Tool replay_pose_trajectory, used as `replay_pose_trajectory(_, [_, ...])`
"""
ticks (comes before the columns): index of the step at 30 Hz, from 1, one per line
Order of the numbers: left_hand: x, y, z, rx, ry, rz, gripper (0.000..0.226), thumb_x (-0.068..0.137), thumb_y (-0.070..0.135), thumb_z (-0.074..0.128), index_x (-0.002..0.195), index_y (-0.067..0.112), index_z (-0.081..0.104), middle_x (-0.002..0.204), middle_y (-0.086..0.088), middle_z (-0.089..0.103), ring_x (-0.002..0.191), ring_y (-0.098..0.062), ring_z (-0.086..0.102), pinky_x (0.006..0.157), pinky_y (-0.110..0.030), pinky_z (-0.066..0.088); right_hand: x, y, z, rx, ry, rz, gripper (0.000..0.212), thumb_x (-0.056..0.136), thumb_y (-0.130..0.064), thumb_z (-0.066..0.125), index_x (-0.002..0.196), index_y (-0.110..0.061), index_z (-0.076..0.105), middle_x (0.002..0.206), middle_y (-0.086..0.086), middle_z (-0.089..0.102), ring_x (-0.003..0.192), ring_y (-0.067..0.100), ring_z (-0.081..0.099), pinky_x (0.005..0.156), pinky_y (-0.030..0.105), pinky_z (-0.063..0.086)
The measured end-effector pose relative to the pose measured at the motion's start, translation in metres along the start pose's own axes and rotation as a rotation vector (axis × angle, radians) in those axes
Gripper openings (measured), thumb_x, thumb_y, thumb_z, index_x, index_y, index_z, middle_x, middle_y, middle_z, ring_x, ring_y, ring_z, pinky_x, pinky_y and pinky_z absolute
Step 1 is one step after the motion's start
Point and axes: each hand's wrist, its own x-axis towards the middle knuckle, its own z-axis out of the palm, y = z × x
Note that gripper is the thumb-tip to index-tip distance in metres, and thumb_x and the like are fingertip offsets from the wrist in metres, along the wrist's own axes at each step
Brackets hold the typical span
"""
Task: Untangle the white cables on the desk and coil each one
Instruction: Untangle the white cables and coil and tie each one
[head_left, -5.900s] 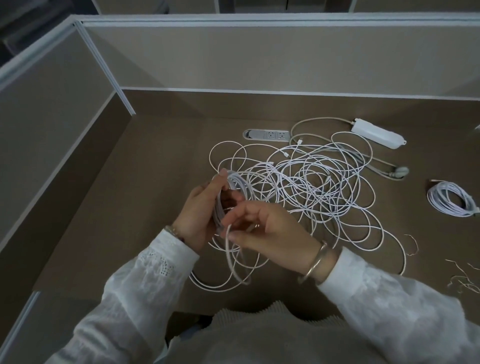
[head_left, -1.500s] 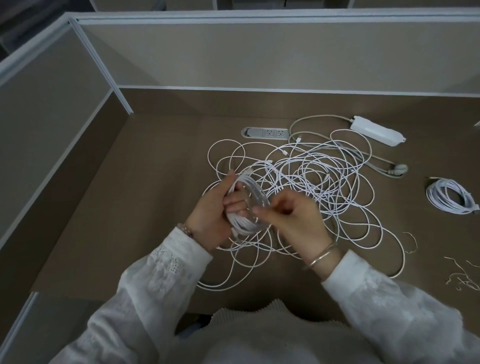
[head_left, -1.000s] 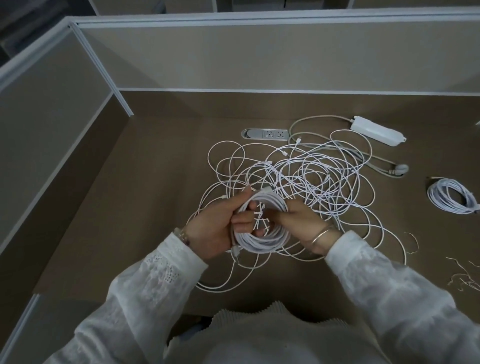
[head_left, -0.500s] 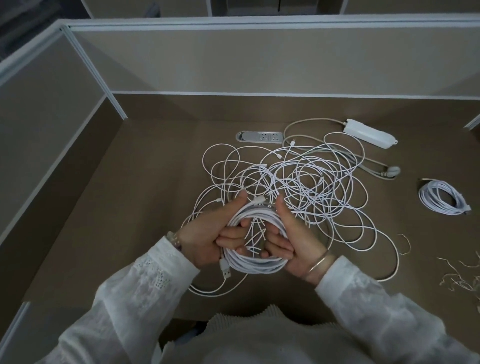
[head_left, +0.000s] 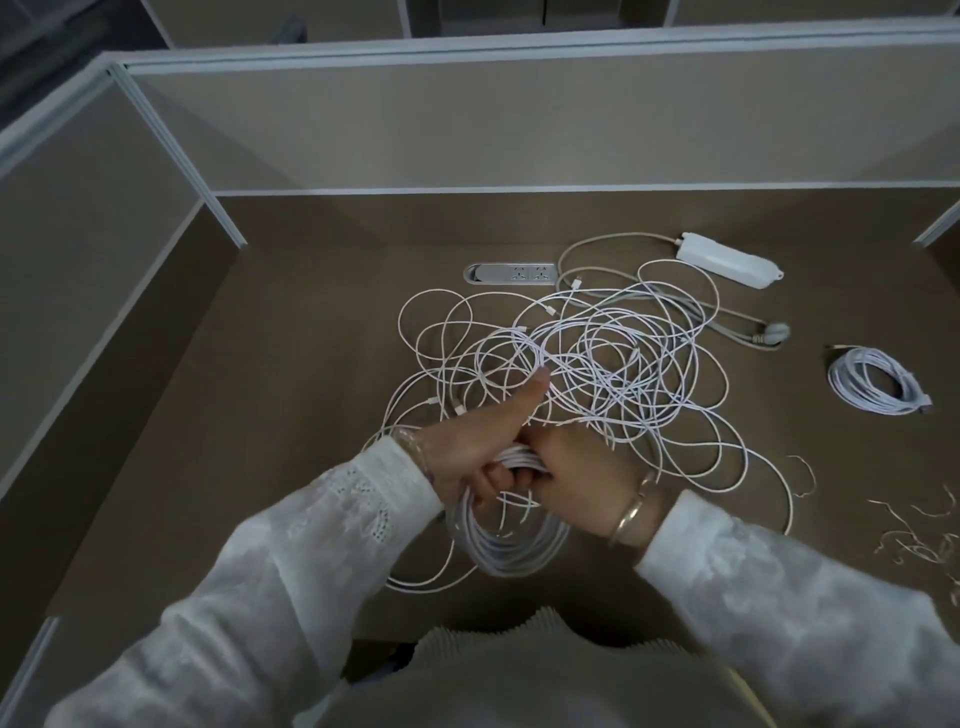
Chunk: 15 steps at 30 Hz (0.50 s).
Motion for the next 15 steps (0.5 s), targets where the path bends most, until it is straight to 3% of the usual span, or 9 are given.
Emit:
replay_pose_trajectory(1, [0.001, -0.002, 0.002, 0.005, -0.049, 0.017, 0.068, 0.081, 0.076, 0.039, 0.055, 0.014, 0.045, 0.037, 0.004, 0.03, 0.031, -0.007, 0.022, 0.042, -0.019, 0.023, -0.002, 0.005, 0.001, -0.003, 0.004, 0.017, 0.024, 0.086, -0.013, 0.052, 0.108, -0.011, 0.06, 0.102, 0.012, 0.067, 0.095, 0.029, 0.061, 0.075, 0.032, 0.043])
replay_pose_trajectory(3, [0.003, -0.006, -0.001, 0.071, -0.141, 0.109, 0.043, 0.087, 0.043, 0.062, 0.062, 0.01, 0.053, 0.041, 0.003, 0.044, 0.033, -0.007, 0.038, 0.042, -0.018, 0.036, -0.006, 0.015, 0.0, 0.031, 0.017, 0.031, 0.022, 0.086, -0.013, 0.051, 0.105, -0.011, 0.062, 0.101, 0.011, 0.068, 0.096, 0.028, 0.062, 0.076, 0.032, 0.044])
replay_pose_trajectory(5, [0.005, -0.006, -0.004, 0.207, -0.206, 0.19, 0.019, 0.087, 0.018, 0.069, 0.075, 0.004, 0.066, 0.057, 0.001, 0.065, 0.051, -0.009, 0.062, 0.057, -0.017, 0.048, -0.013, 0.029, -0.001, 0.02, 0.068, 0.031, 0.025, 0.082, -0.026, 0.05, 0.099, -0.012, 0.062, 0.097, 0.011, 0.069, 0.094, 0.03, 0.062, 0.075, 0.033, 0.045])
replay_pose_trajectory(7, [0.008, -0.004, -0.003, 0.258, -0.251, 0.232, 0.012, 0.088, 0.016, 0.067, 0.083, 0.006, 0.071, 0.07, 0.001, 0.072, 0.067, -0.007, 0.068, 0.071, -0.016, 0.048, -0.023, 0.039, -0.001, 0.03, 0.129, 0.002, 0.035, 0.073, -0.03, 0.043, 0.096, -0.011, 0.062, 0.093, 0.011, 0.069, 0.092, 0.031, 0.063, 0.074, 0.035, 0.047])
replay_pose_trajectory(10, [0.02, -0.001, 0.015, 0.092, -0.328, 0.265, 0.021, 0.088, 0.019, 0.064, 0.068, 0.015, 0.069, 0.061, -0.001, 0.069, 0.06, -0.008, 0.066, 0.07, -0.02, 0.049, -0.04, 0.053, -0.005, 0.107, 0.218, -0.005, 0.041, 0.069, -0.025, 0.038, 0.097, -0.01, 0.065, 0.086, 0.01, 0.071, 0.084, 0.031, 0.066, 0.071, 0.038, 0.05])
replay_pose_trajectory(12, [0.028, 0.002, 0.03, -0.036, -0.374, 0.268, 0.026, 0.09, 0.021, 0.062, 0.066, 0.011, 0.061, 0.045, 0.003, 0.056, 0.042, -0.008, 0.053, 0.059, -0.024, 0.045, -0.05, 0.064, -0.007, 0.159, 0.275, 0.032, 0.036, 0.07, -0.021, 0.039, 0.092, -0.01, 0.066, 0.079, 0.01, 0.071, 0.077, 0.03, 0.066, 0.068, 0.034, 0.049])
replay_pose_trajectory(15, [0.044, 0.019, 0.061, -0.048, -0.364, 0.247, 0.031, 0.092, 0.026, 0.055, 0.068, 0.007, 0.047, 0.036, 0.01, 0.038, 0.032, -0.003, 0.03, 0.05, -0.025, 0.022, -0.067, 0.093, -0.004, 0.212, 0.322, 0.118, 0.033, 0.071, -0.022, 0.041, 0.089, -0.011, 0.066, 0.076, 0.011, 0.07, 0.075, 0.032, 0.066, 0.067, 0.035, 0.05])
